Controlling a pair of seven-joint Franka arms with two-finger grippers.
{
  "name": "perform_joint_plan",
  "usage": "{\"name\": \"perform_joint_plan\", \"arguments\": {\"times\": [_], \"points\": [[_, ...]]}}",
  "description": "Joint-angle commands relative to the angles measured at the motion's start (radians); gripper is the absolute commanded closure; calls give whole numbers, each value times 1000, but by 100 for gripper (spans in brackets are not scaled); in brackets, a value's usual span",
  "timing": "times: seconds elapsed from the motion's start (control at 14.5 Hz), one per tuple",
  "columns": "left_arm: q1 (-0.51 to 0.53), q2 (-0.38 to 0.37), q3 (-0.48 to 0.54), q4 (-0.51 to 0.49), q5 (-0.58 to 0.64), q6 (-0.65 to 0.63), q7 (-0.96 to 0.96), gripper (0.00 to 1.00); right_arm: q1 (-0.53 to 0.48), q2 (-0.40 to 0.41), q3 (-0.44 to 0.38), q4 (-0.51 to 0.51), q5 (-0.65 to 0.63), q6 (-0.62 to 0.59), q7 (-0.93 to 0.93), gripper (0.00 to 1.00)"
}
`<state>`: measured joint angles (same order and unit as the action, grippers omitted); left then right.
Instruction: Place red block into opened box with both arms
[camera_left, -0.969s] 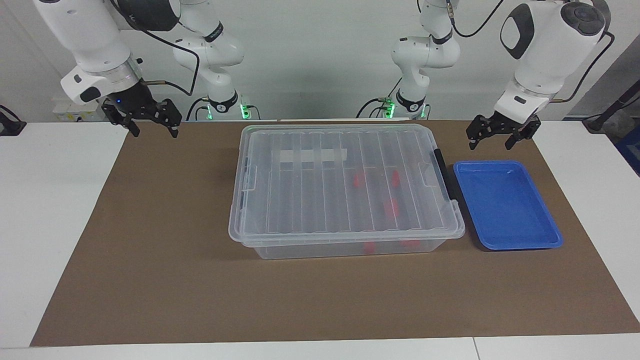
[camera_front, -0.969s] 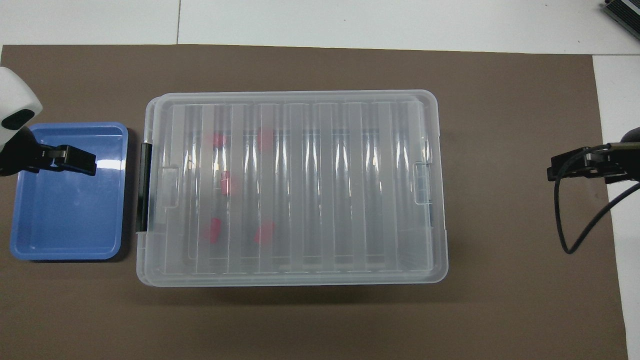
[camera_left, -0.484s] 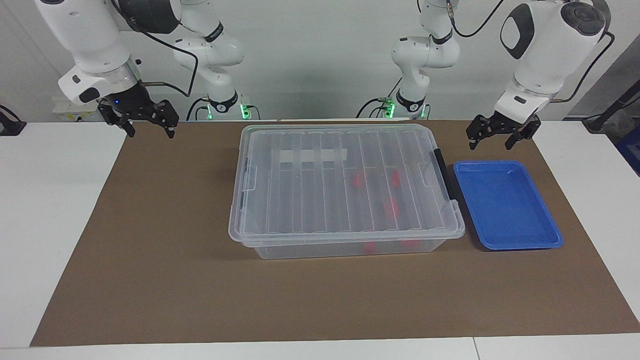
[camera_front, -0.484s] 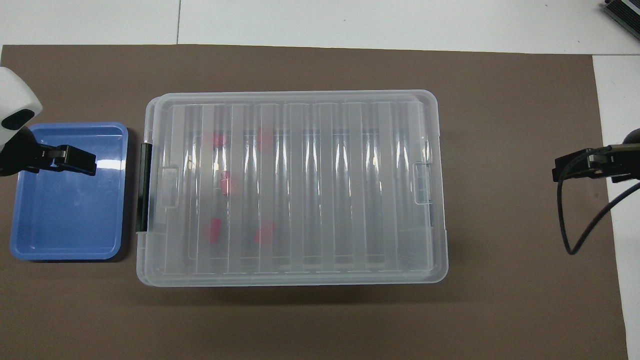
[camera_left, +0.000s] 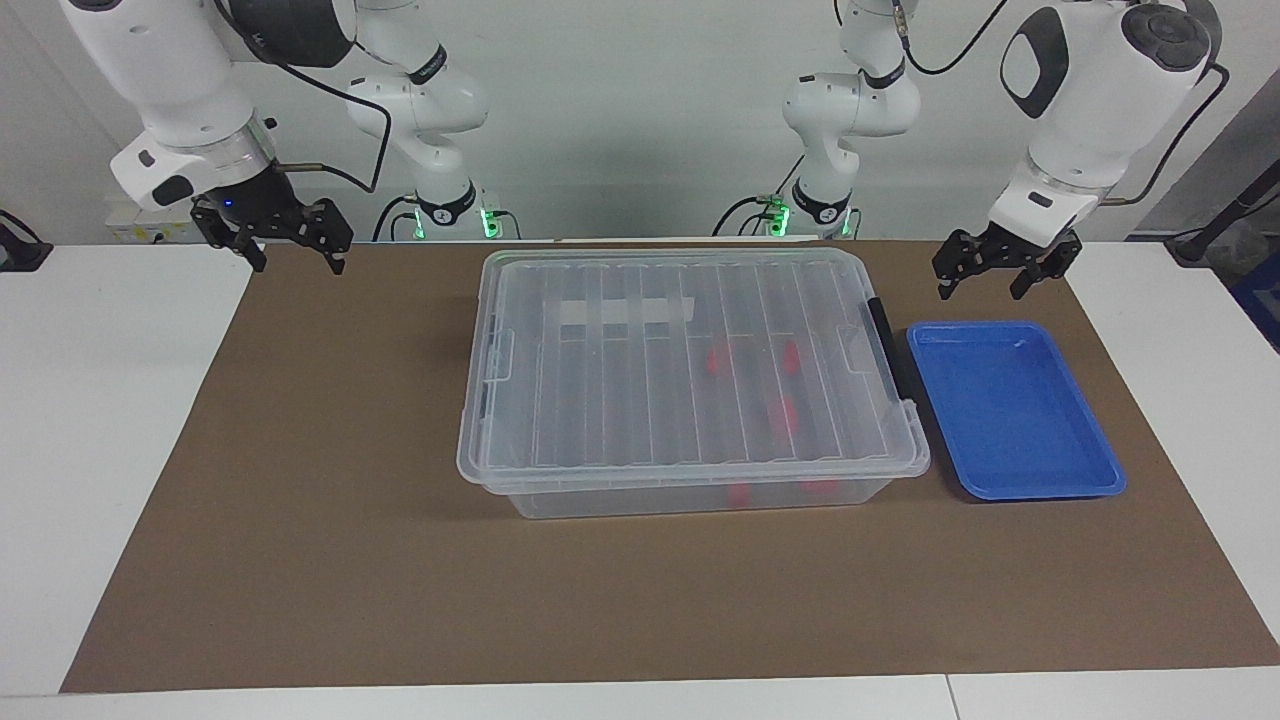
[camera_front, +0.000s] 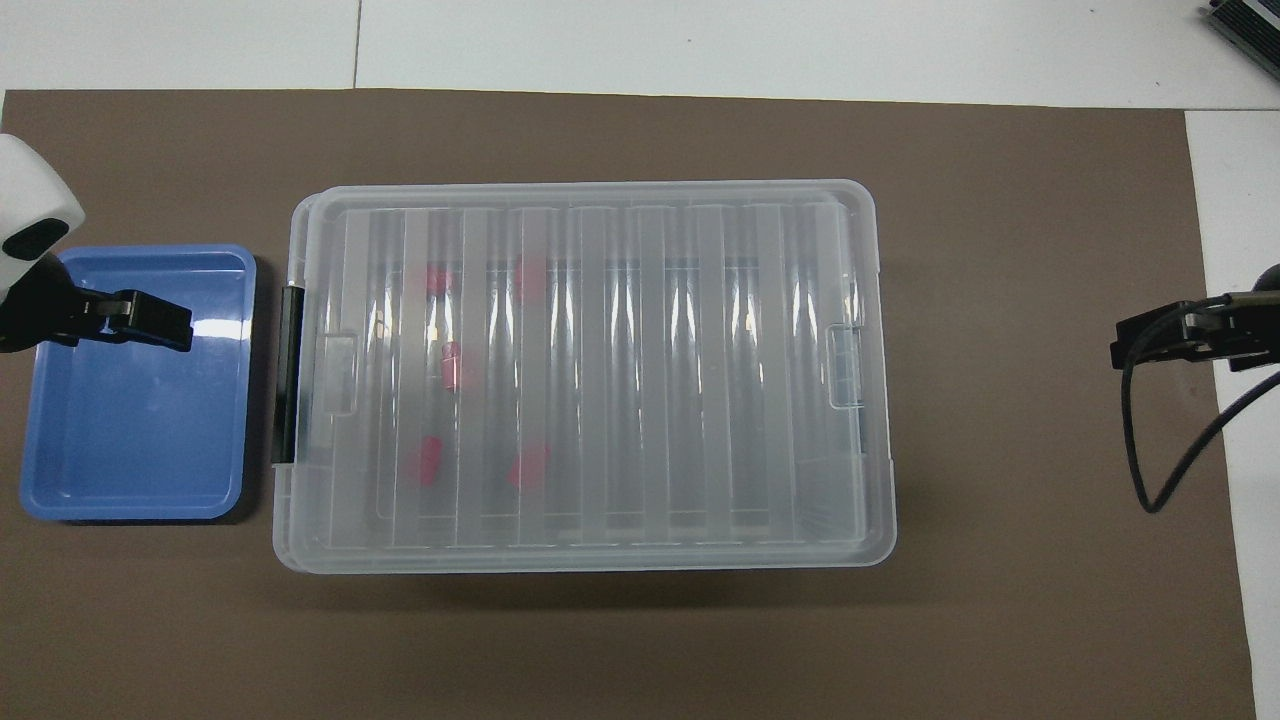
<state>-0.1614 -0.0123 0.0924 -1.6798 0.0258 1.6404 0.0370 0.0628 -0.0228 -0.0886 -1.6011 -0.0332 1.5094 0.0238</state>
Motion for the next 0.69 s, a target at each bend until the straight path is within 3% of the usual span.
{"name": "perform_joint_plan", "arguments": {"times": [0.0,0.62], "points": [[7,-9,-3,3,3,-19,-11,0,-8,9,1,21,1,-20,-15,0],[7,-9,-3,3,3,-19,-11,0,-4,6,6,21,-1,-12,-13,0]]}}
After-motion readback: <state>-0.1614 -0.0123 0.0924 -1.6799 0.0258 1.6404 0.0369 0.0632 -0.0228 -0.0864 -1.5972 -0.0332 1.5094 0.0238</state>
